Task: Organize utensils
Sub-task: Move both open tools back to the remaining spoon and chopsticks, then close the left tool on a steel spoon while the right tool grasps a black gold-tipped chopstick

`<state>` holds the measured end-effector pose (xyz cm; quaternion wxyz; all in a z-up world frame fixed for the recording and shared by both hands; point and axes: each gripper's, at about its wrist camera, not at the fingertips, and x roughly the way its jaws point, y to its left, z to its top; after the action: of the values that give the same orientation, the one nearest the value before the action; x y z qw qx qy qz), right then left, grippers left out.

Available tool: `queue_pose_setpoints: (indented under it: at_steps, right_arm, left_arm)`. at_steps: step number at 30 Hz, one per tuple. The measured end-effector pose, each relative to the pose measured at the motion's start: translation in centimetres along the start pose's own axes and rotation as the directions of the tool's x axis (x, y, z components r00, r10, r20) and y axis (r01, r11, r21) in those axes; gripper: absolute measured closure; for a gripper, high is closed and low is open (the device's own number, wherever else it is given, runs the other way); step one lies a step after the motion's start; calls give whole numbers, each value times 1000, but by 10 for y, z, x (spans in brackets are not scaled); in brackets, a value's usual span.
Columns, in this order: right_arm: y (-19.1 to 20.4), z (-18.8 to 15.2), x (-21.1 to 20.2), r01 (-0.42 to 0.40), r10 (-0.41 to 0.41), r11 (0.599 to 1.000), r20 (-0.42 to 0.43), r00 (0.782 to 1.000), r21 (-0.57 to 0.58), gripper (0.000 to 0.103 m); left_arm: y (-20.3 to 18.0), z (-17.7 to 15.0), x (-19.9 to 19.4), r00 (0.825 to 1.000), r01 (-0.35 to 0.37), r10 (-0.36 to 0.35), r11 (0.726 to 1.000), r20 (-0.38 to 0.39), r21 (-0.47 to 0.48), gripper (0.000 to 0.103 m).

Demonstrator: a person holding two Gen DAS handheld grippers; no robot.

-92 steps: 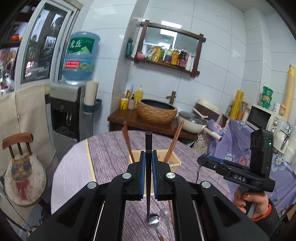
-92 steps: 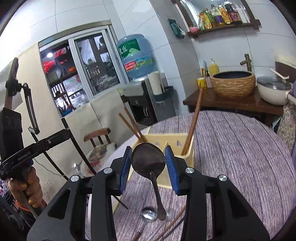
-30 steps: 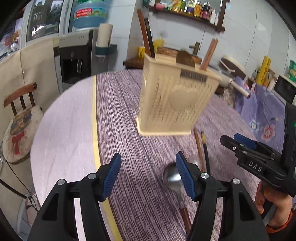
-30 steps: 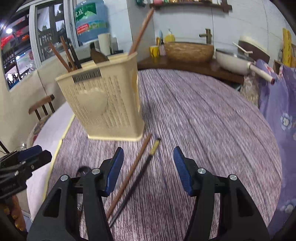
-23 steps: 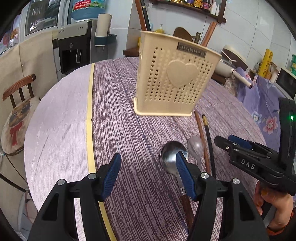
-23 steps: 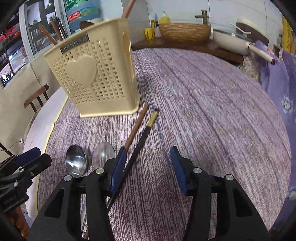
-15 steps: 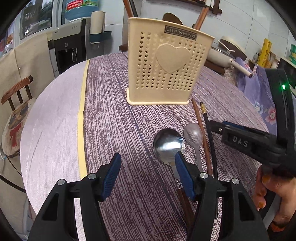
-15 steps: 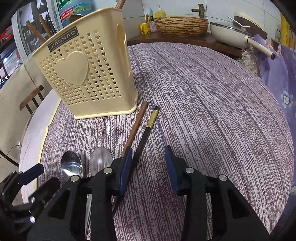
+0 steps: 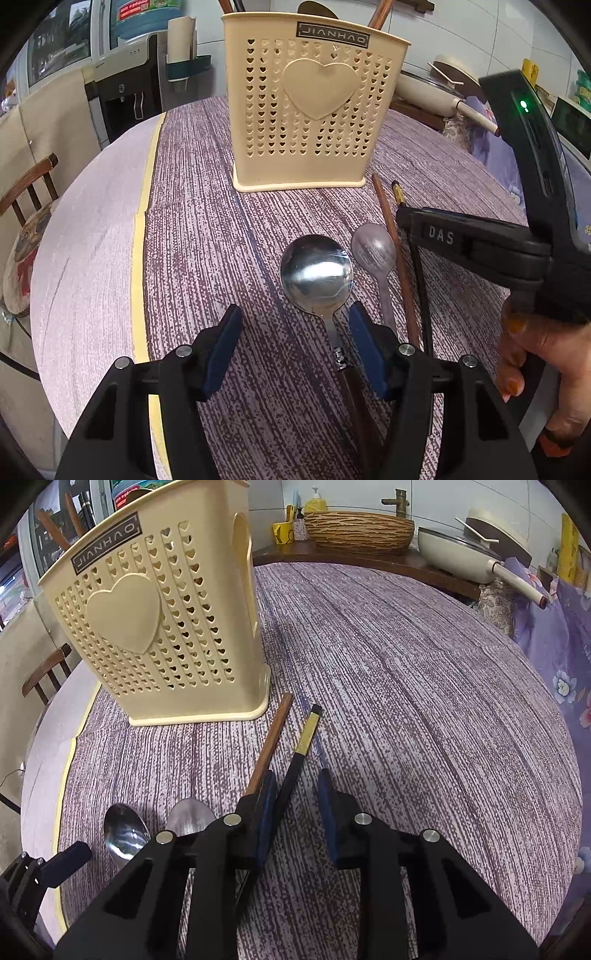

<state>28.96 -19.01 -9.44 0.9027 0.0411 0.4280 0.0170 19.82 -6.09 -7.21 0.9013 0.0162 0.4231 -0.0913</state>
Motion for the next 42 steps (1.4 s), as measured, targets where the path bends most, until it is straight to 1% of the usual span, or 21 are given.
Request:
queue_pose_setpoints:
  at_steps: [7,11,16,22,23,24,29,32,35,38,42]
  right_arm:
    - [-2,6,5,-3,3,1000,0,1000,8,84]
    - [-5,13,10,-7,7,1000,-7,1000,25,86]
    - [-2,17,15,4,-4,999,-5,1000,35,87]
    - [-1,19,18,8,-8,999,-3,1000,33,87]
    - [-1,18,18,8,-8,999,-3,1000,37,89]
    - [-2,19,18,7,-7,999,-2,1000,41,91]
    - [-7,21,19,-11,11,999,0,1000,54,91]
    - [-16,23,21,-41,41,995,3,999,93,92]
    - [-26,23,21,-91,91,986,6,996,140,93]
    - [-33,22,18,-130,128,976,24,991,177,93]
    - [-43,24,7,-201,191,956,64,979,212,94]
  left_arm:
    - [-12,1,2,1000,-12,12,1000,-5,27,44]
    - [-18,4,7,999,-44,44,998,1,49,44]
    - [-23,9,12,998,-65,65,997,1,53,44]
    - [-25,15,14,998,-55,56,997,-19,47,54]
    - [-25,16,14,998,-54,55,998,-22,44,56]
    - [-24,17,14,998,-49,50,998,-25,34,56]
    - [-18,21,15,999,-19,20,1000,-32,8,57]
    - [-13,21,14,1000,1,-1,1000,-30,-9,57]
    - [-7,23,11,1000,16,-16,1000,-20,-22,57]
    - [-4,24,2,999,31,-31,999,11,-31,57]
    - [-1,29,-12,997,52,-50,998,52,-41,57]
